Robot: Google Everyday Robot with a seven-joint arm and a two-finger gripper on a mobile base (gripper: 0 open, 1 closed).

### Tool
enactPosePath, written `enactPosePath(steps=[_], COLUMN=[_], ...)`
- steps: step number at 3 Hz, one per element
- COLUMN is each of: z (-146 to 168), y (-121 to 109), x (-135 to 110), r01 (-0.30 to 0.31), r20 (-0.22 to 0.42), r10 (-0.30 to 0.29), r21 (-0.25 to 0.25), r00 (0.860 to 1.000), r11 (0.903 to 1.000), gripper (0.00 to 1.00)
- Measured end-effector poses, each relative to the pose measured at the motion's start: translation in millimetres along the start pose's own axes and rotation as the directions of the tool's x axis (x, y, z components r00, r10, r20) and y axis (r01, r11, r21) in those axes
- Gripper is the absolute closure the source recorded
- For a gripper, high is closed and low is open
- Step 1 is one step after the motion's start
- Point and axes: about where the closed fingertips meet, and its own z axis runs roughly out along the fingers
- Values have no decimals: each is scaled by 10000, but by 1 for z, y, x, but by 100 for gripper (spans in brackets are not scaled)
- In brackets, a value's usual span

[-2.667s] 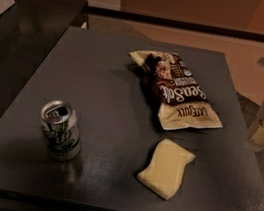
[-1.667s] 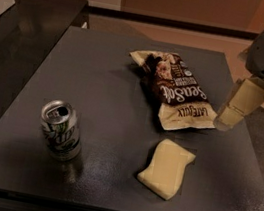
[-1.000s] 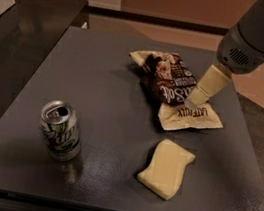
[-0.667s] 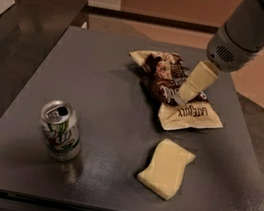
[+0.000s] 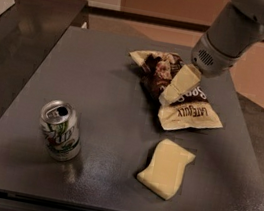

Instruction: Move brown chip bag near 7up can

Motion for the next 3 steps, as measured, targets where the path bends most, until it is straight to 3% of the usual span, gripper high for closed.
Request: enactPosePath(steps=[2,3], z=[30,40], y=[10,8], x=[-6,-7], r01=[-360,-478], r20=[-358,-428], r10=[340,459], r21=[-582,-451], r00=[9988,9980], r11=[9977,9978], gripper=[0,0])
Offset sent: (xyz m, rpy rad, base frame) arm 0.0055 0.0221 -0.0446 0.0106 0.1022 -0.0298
